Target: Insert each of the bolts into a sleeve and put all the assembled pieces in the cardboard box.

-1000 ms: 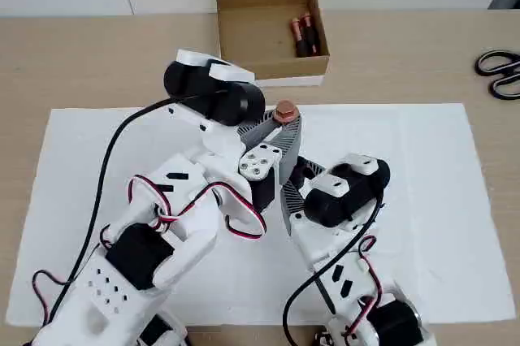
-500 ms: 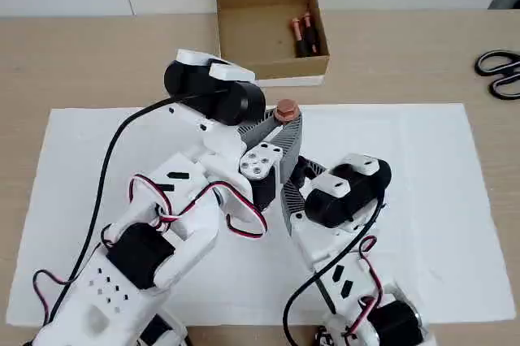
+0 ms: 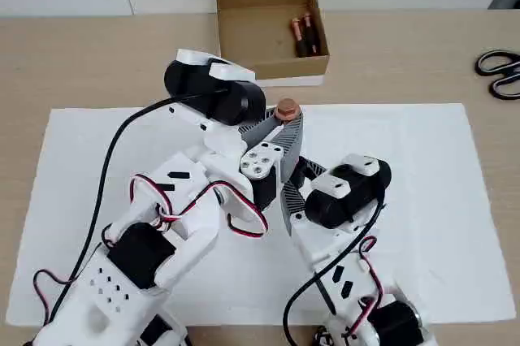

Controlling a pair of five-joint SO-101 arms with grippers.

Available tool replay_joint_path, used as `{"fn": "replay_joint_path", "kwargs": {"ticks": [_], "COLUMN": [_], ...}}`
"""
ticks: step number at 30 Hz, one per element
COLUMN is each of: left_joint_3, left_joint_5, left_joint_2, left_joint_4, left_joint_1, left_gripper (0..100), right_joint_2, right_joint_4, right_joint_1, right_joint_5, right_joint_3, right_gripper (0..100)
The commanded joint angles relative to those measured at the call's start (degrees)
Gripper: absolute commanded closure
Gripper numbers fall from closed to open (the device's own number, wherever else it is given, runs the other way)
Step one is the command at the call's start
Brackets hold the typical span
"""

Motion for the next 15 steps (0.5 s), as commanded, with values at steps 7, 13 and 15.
{"fn": "replay_joint_path", "kwargs": {"ticks": [7,13,15], "left_joint_3": [-1.19,-1.10,-0.92], "left_joint_5": [0.09,0.00,0.00], "left_joint_2": [-0.79,-0.79,-0.79], "left_joint_4": [0.18,0.70,0.70], "left_joint_1": [0.62,1.41,1.41], "left_gripper": [99,99,99], "right_joint_2": [-0.22,-0.13,-0.13], "right_joint_4": [-1.10,-1.10,-1.10], "right_joint_1": [0.04,0.04,0.04], "right_joint_5": [-0.35,-0.35,-0.35], "right_joint_3": [-0.26,-0.26,-0.26], "right_gripper": [99.5,99.5,99.5]}}
